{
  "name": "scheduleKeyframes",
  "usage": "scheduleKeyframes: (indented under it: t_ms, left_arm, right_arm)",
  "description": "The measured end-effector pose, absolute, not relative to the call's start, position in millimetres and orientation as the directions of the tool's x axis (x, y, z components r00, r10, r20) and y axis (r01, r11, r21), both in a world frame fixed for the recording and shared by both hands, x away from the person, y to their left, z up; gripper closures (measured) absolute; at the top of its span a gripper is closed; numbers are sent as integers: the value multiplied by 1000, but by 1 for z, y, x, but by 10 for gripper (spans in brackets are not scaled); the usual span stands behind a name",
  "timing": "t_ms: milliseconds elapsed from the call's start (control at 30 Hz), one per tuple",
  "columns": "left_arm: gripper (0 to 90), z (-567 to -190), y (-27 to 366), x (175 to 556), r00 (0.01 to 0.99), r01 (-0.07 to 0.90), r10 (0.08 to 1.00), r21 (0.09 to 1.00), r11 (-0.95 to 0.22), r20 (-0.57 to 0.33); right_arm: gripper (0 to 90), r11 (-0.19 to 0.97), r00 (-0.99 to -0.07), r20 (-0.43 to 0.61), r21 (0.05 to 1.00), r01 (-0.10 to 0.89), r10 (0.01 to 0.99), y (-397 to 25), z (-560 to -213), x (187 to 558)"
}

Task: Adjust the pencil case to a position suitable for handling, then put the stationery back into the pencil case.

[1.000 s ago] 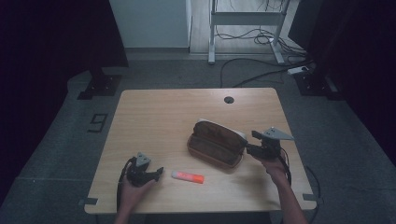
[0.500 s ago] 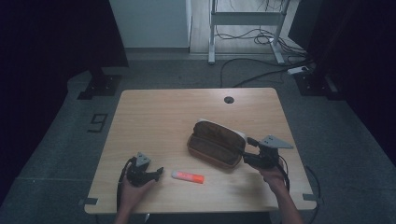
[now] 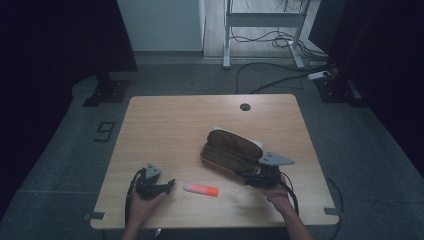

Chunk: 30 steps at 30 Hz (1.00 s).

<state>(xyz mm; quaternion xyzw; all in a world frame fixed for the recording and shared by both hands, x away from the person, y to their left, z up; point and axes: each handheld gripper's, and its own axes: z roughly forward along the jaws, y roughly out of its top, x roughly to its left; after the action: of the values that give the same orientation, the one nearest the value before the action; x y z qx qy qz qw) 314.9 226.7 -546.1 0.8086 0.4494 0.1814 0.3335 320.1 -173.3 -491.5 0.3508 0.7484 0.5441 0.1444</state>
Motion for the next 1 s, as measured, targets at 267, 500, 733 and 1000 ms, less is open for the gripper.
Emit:
scheduleKeyframes:
  t_ms: [267,500,733,1000]
  left_arm:
    - [282,-546,227,315,531,605,848,703,-374,-6]
    - [282,-546,227,315,530,606,848,703,-374,-6]
    - [283,-546,227,315,531,605,848,703,-374,-7]
    - [283,-546,227,315,531,605,847,703,-374,-7]
  right_arm:
    - [333,176,-728,172,910,376,664,-158,-498,320]
    - [333,188,-743,173,908,375,647,-146,-501,319]
    - [333,191,-754,174,909,370,634,-136,-500,317]
    - [333,208,-770,171,907,367,615,-126,-500,315]
